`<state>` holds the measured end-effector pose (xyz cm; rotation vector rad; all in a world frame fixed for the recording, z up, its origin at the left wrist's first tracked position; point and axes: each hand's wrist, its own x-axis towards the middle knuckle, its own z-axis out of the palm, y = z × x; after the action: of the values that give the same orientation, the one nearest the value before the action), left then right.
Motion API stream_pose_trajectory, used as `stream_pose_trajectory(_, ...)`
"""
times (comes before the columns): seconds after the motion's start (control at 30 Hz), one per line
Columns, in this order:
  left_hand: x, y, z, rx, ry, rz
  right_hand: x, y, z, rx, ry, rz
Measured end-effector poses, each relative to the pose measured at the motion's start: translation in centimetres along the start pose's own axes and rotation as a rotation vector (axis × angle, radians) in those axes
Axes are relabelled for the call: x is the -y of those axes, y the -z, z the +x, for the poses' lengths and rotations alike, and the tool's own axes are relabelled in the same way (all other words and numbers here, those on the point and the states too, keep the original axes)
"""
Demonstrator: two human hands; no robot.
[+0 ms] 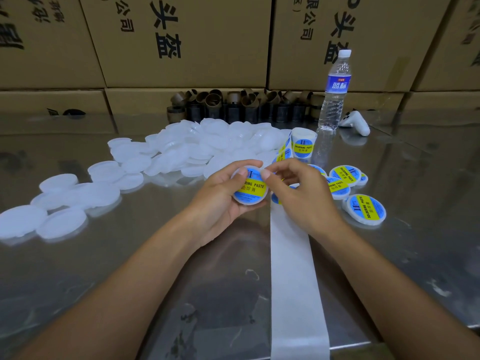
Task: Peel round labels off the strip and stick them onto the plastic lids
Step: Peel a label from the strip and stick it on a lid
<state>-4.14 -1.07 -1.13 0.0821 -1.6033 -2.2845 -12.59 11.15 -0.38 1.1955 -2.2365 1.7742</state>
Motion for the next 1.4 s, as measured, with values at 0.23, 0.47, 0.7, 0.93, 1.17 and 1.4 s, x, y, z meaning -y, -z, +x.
stream_pose_trajectory(0.23, -0.07, 0.01, -0.02, -0.017, -0.043, 0.068, -0.07, -0.05, 0.03, 0.127, 0.038, -0.049)
stream_pose_trajectory(0.47, -0.03, 0.25, -0.18, -0.159, -0.053, 0.247, -0.03, 0.13, 0.22, 0.078, 0.007, 0.016)
stream_pose_trajectory(0.7, -0.05, 0.17, -0.20, -0.184, -0.055, 0.239, 0.00, 0.12, 0.07, 0.148, -0.013, 0.035)
stream_pose_trajectory(0.93, 0.25, -0.04, -0.22, -0.148, -0.060, 0.268, -0.09, 0.05, 0.21, 0.027, -0.044, 0.093)
stream_pose_trajectory(1.17, 0.18, -0.31, -0.27, -0.172, -0.077, 0.300, -0.05, 0.03, 0.15, 0.016, -0.028, 0.091)
stream_pose_trajectory(1.4, 0.04, 0.04, -0.12, -0.205, -0.078, 0.231, -0.22, 0.01, 0.19, 0.049, -0.001, 0.056)
